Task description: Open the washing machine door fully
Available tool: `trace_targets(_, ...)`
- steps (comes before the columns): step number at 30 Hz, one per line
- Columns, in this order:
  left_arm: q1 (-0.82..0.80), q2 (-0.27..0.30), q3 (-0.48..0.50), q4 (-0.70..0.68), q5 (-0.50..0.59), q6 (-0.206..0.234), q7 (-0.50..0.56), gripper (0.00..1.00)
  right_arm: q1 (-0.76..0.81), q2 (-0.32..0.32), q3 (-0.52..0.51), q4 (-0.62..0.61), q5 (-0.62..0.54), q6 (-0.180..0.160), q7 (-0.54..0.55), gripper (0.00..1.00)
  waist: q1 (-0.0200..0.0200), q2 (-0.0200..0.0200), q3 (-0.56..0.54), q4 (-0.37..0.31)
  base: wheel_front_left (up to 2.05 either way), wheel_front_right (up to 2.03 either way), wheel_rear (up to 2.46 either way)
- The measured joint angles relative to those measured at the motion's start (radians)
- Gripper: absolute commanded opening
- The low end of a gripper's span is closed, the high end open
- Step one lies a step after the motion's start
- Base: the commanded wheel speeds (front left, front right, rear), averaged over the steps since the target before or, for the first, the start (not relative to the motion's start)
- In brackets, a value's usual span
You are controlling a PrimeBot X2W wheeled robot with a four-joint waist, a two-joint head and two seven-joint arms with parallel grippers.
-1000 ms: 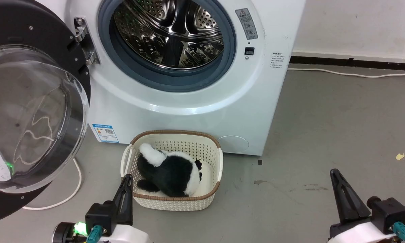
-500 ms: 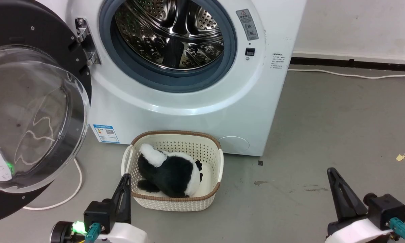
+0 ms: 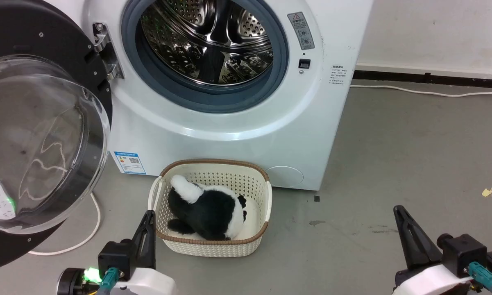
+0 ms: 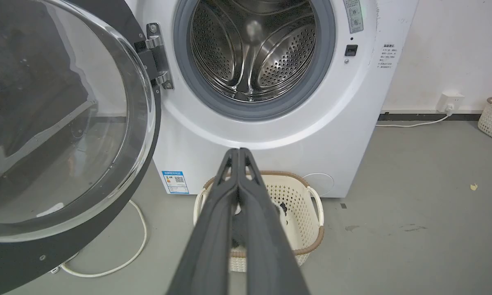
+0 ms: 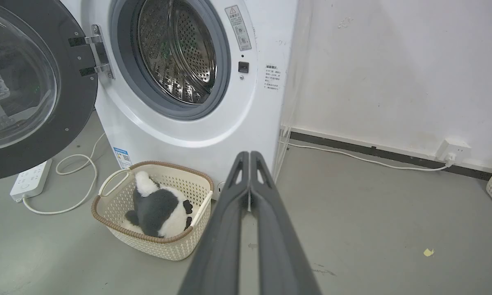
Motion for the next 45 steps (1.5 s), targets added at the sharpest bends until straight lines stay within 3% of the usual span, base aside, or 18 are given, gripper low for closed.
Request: trace_targets(45, -0.004, -0.018, 0.055, -0.043, 0.020, -0.025, 0.103, 0.00, -0.021, 0.000, 0.036, -0.001, -0.007, 0.000, 0.105, 0.00, 0.0000, 0.0000, -0.011, 0.008, 0.00, 0.00, 0.00)
